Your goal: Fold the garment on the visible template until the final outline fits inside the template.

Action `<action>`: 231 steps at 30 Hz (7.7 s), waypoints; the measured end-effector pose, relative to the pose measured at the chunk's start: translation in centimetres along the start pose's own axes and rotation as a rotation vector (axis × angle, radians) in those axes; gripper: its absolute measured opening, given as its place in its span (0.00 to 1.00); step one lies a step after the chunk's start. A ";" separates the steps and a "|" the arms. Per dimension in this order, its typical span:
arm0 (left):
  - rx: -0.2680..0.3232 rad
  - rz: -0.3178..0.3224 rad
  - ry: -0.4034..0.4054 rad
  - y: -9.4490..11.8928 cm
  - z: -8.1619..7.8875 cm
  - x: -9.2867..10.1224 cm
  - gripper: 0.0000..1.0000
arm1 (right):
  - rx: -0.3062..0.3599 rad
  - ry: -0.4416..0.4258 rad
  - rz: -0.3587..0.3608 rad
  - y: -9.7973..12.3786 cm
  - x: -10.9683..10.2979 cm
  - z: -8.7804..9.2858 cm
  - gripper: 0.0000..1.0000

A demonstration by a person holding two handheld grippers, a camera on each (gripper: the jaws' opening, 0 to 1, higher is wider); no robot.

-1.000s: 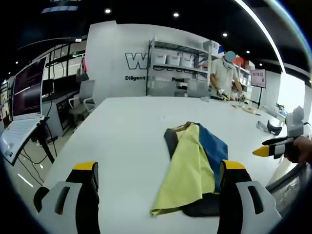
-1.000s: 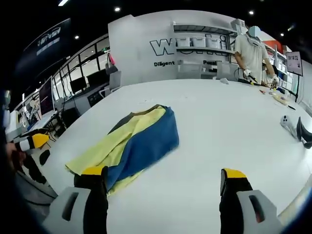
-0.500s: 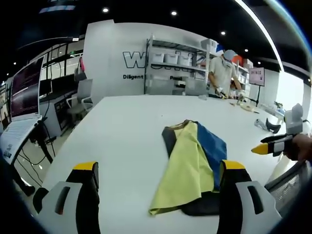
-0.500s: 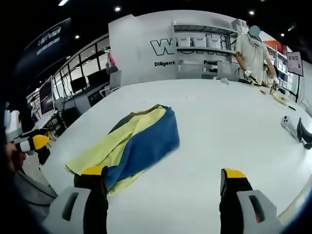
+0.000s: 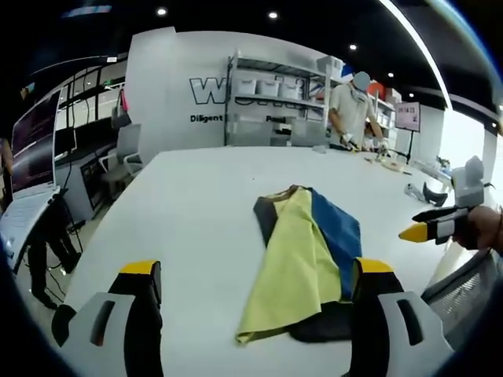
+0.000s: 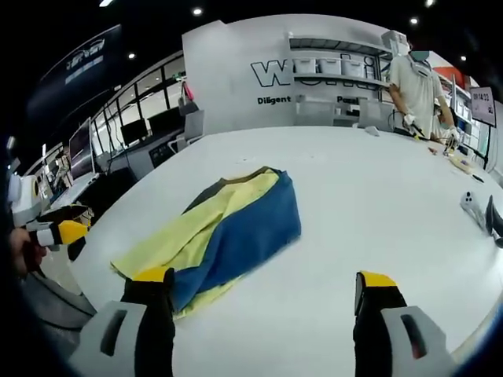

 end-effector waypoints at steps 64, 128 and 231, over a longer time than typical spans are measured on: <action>-0.335 0.274 -0.192 -3.6 4.5 0.0 0.57 | -0.190 0.149 -0.306 -6.7 -6.7 0.4 0.68; -0.405 0.226 -0.169 -2.8 5.8 -1.7 0.04 | -0.241 0.459 -0.442 -6.1 -8.7 0.9 0.00; -0.405 -0.101 -0.136 0.5 5.5 -9.9 0.04 | -0.186 0.559 -0.116 -7.7 4.8 -7.0 0.00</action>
Point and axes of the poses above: the point that each gripper's makers call its tool centre point, and the gripper's own axes: y roughly backward along the fingers, x roughly to its right, z roughly out of its underside, the point moved 10 cm from there along y, roughly backward along the fingers, and after that the axes turned 8 degrees about x, right-handed, at the moved point
